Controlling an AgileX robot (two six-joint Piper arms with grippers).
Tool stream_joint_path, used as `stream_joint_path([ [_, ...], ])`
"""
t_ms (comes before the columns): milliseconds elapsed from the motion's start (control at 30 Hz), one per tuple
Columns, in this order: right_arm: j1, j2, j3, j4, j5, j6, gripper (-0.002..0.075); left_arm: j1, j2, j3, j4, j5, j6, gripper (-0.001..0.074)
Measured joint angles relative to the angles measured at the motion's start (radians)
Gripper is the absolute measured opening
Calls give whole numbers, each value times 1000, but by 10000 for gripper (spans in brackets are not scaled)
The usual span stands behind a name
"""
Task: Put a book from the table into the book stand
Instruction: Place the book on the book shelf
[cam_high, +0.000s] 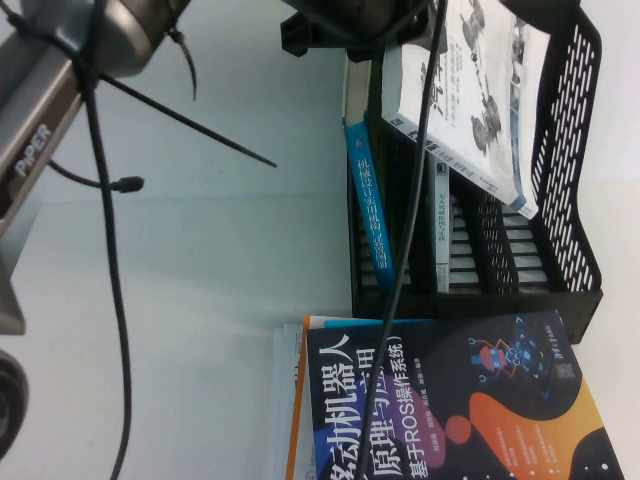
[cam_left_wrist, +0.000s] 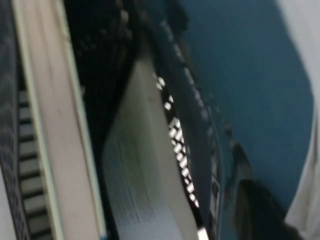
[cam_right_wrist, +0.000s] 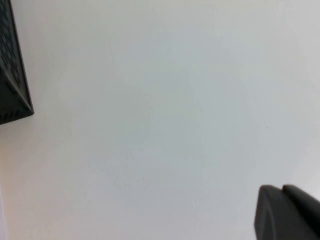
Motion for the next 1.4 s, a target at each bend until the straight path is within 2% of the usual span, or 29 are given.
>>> stream_joint_path([
  [133,0,0,0,4,5,0,-2,-15,49,-56,34,13,-45,118],
  [500,0,-1,0,54,5,0,-2,-103,68,-61,124,8,-114,118],
  [667,0,-1,0,64,5,0,-2,-107,86,-66,130,8,-176,118],
  [1167,0,-1,0,108,6,0,-2,-107,152,-83,95,-29,-190,118],
  [1400,0,-1,0,124,6,0,-2,-145,170,-147,145,-7,-187,118],
])
